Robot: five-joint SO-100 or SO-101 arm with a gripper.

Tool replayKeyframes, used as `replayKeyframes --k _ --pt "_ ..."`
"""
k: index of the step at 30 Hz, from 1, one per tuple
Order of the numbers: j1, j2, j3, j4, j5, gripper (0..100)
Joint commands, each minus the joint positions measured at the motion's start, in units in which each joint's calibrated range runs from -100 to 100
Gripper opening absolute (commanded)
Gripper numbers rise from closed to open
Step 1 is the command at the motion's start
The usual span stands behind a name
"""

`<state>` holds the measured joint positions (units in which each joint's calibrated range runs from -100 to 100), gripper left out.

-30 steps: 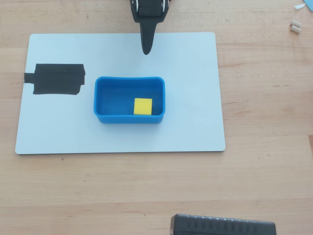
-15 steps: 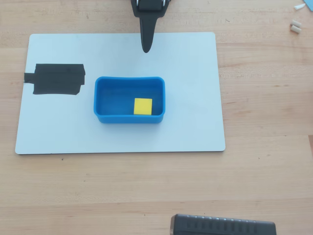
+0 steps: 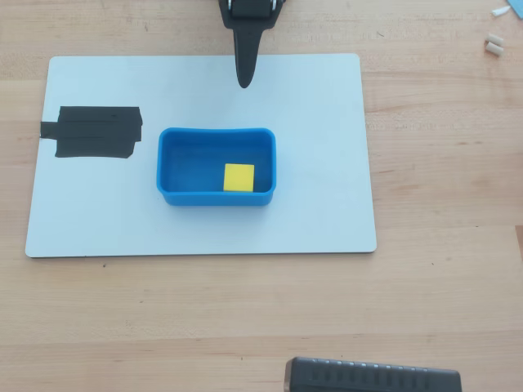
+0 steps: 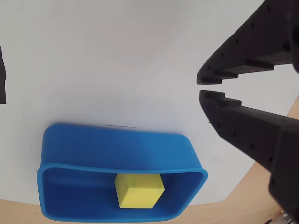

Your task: Pick up yellow cube and drop it in the blue rectangular bin

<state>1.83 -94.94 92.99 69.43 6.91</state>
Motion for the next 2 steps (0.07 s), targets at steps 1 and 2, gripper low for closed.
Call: replayKeyframes --k 1,2 --pt "0.0 -1.3 -0.3 0.3 0.0 0" --pt "0.0 -1.3 -0.3 0.3 0.0 0"
